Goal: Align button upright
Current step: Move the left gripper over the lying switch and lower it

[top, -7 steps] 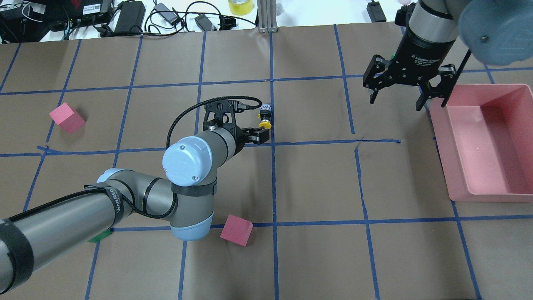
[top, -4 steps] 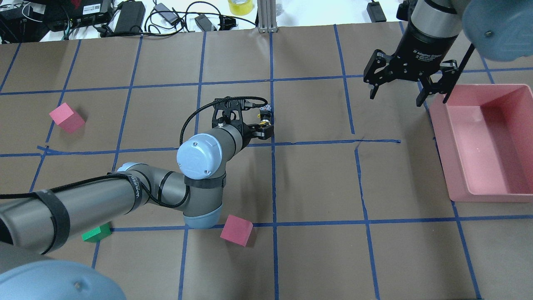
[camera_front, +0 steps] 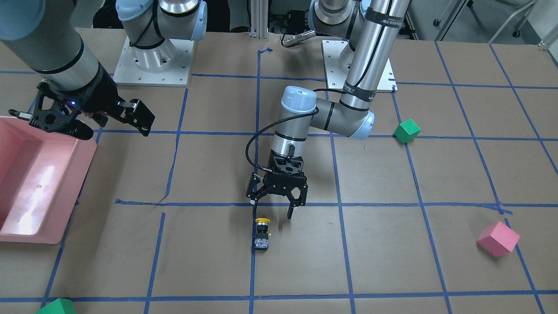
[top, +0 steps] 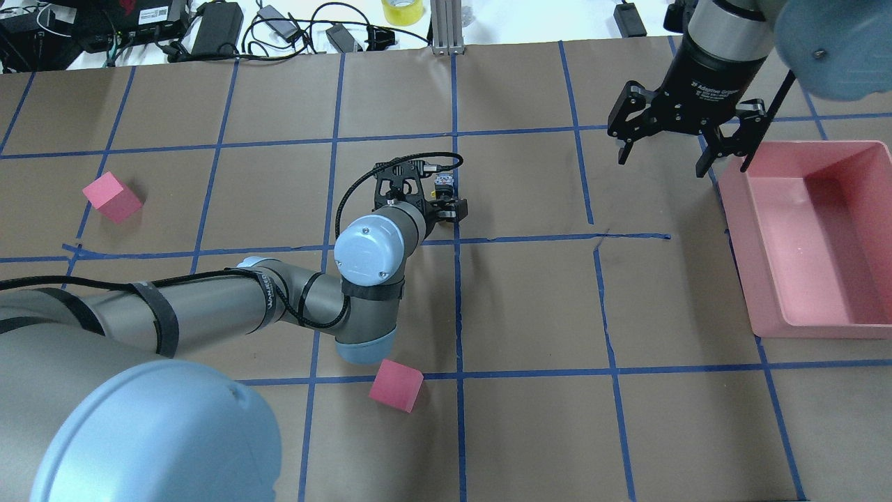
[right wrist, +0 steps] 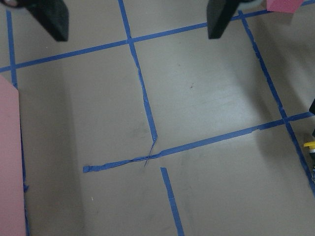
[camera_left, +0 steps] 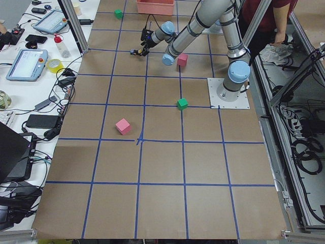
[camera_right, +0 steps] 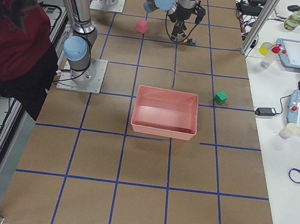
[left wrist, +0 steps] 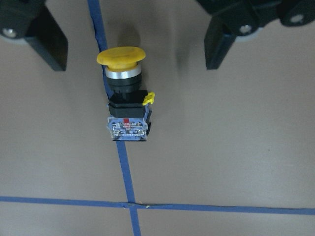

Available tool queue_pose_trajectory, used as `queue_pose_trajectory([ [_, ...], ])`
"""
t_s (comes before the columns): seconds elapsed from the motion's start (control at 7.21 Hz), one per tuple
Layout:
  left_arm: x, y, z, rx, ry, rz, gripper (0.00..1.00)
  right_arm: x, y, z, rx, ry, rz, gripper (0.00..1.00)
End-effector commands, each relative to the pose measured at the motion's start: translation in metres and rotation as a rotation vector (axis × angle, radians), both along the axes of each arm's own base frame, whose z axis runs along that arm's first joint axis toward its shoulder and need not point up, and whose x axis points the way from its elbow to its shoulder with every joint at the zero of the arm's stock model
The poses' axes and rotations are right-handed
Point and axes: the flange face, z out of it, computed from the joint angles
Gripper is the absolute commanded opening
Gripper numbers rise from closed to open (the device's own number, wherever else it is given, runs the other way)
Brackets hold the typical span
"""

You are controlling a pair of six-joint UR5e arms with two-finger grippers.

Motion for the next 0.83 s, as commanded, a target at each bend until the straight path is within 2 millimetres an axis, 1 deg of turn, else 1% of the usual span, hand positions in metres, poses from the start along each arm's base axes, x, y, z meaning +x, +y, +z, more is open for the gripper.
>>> queue_pose_trajectory([
  [0.0, -0.003, -0.006, -0.016, 0.004, -0.008, 0.012, 0.99, -0.001, 0.0, -0.001, 0.002, 0.012, 0.0, 1.0],
  [0.14, -0.004, -0.006, -0.023, 0.004, -0.008, 0.011, 0.99, -0.001, -0.001, -0.002, -0.004, 0.005, 0.007, 1.0],
  [0.42, -0.01, -0.003, -0.027, 0.006, -0.01, -0.001, 0.93, -0.003, -0.01, 0.006, -0.098, 0.02, -0.002, 1.0],
  [0.69, -0.016, -0.001, -0.029, 0.007, -0.012, -0.013, 0.89, -0.003, -0.011, -0.002, -0.081, 0.022, 0.017, 1.0],
])
